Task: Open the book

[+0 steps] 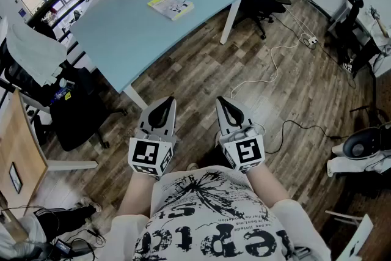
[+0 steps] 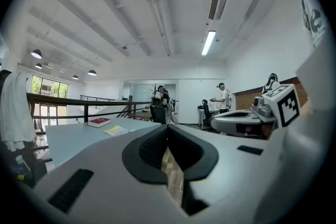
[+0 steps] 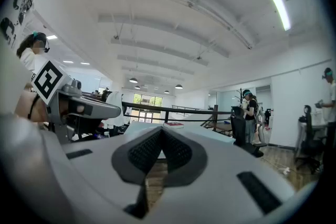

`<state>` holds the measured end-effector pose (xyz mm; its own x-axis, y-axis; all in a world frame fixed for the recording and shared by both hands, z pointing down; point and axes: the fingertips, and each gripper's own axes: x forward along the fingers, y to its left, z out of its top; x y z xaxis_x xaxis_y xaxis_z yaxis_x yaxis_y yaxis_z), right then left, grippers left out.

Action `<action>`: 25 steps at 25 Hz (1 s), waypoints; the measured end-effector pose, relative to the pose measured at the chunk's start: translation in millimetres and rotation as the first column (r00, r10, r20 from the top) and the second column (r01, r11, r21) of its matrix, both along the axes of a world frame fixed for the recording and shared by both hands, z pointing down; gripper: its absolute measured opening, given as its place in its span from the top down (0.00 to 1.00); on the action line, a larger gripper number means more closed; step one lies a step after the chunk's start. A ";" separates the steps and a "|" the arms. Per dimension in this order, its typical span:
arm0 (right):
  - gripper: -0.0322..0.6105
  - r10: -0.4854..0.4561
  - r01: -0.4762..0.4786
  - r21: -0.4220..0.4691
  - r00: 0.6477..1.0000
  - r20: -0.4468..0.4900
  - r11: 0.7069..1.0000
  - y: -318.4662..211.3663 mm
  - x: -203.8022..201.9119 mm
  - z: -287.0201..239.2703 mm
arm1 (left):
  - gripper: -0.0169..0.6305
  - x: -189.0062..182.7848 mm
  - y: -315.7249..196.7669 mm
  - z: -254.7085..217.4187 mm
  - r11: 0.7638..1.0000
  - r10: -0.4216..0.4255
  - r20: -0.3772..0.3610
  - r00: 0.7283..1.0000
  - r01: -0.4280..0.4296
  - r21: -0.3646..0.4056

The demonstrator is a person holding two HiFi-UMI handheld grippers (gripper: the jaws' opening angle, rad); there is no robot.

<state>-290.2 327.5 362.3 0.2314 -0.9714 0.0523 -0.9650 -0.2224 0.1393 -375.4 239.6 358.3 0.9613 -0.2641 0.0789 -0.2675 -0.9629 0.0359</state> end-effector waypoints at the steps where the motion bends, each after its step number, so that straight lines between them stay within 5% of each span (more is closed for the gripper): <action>1: 0.94 0.002 -0.002 -0.004 1.000 0.004 1.000 -0.8 0.3 1.0 | 0.94 0.1 -1.1 0.6 1.000 0.000 0.003 1.000 0.000 0.002; 15: 0.93 0.028 -0.028 0.012 0.999 0.045 1.000 -10.7 43.8 8.9 | 0.94 37.3 -12.0 12.5 1.000 -0.014 0.024 1.000 0.014 -0.003; 25: 0.93 0.012 -0.013 0.032 0.999 0.036 0.999 -45.2 171.5 3.6 | 0.94 151.4 -52.6 13.5 0.996 -0.090 0.017 0.996 0.090 -0.013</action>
